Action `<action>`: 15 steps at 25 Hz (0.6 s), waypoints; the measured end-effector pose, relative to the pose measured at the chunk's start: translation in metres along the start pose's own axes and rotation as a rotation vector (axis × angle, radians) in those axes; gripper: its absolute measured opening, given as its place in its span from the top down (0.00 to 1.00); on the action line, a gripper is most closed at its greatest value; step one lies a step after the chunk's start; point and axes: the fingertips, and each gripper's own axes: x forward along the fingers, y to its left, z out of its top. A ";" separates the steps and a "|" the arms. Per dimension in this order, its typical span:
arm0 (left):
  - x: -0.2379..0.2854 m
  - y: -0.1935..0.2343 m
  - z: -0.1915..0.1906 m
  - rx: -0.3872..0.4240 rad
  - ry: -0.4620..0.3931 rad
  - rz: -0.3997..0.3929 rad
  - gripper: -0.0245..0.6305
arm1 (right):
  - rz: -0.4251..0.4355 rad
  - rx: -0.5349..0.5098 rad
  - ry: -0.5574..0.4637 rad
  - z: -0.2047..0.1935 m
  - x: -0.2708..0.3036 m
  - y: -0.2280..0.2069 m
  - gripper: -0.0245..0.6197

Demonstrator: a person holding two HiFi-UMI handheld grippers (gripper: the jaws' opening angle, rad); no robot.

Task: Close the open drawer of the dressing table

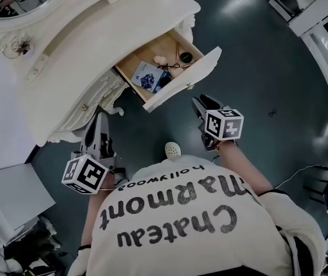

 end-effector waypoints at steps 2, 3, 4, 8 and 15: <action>0.002 0.004 -0.001 0.001 -0.003 0.020 0.95 | -0.004 0.001 0.025 -0.007 0.007 -0.009 0.72; 0.002 0.005 -0.002 -0.003 -0.006 0.031 0.95 | -0.005 0.002 0.036 -0.010 0.011 -0.013 0.72; 0.002 0.007 -0.003 -0.007 -0.010 0.042 0.95 | -0.007 0.002 0.046 -0.012 0.014 -0.017 0.72; 0.002 0.011 -0.007 -0.020 -0.006 0.075 0.95 | -0.016 0.008 0.074 -0.013 0.031 -0.030 0.72; -0.003 0.022 -0.008 -0.026 -0.007 0.121 0.95 | -0.018 0.016 0.109 -0.019 0.054 -0.042 0.72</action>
